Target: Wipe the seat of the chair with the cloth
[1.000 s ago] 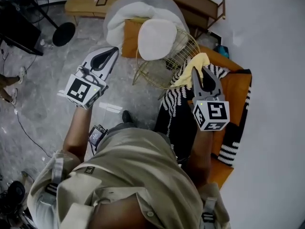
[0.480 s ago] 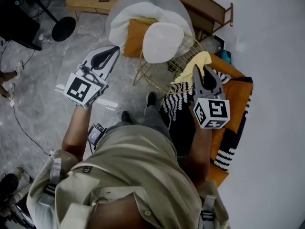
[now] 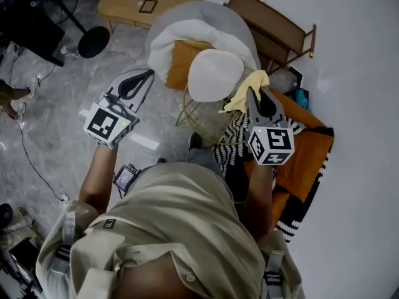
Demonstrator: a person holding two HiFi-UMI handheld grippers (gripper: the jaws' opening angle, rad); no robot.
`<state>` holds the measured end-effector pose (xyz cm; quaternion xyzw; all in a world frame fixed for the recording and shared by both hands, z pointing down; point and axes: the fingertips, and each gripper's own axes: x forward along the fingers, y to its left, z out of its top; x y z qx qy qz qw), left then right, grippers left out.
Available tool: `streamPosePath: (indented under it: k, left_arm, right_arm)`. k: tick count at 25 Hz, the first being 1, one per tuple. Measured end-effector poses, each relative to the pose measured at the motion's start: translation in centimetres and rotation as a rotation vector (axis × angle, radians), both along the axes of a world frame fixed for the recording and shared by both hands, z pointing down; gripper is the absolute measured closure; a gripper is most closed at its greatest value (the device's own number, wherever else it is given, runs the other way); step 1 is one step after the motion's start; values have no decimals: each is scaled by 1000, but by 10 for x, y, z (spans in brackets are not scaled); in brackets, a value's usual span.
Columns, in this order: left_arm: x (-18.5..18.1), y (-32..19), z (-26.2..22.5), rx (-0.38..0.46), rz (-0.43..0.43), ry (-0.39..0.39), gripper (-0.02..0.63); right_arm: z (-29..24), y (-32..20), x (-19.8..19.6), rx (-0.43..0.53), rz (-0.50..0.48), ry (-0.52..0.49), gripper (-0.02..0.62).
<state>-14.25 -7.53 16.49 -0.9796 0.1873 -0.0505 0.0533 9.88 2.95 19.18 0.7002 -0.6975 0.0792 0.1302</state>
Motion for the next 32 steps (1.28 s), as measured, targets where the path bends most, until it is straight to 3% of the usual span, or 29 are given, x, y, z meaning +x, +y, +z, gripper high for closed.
streamPosePath:
  k: [13, 21, 27, 32]
  left_arm:
    - [42, -29, 45, -141, -152, -115, 591]
    - [50, -42, 98, -213, -221, -170, 591]
    - [49, -49, 139, -278, -269, -200, 591]
    - [39, -43, 170, -332, -309, -243, 591]
  right_arm:
    - [96, -92, 83, -107, -47, -17, 518]
    - [188, -155, 105, -160, -46, 26, 516]
    - [266, -211, 94, -217, -69, 61, 516]
    - [326, -252, 52, -267, -145, 108, 514]
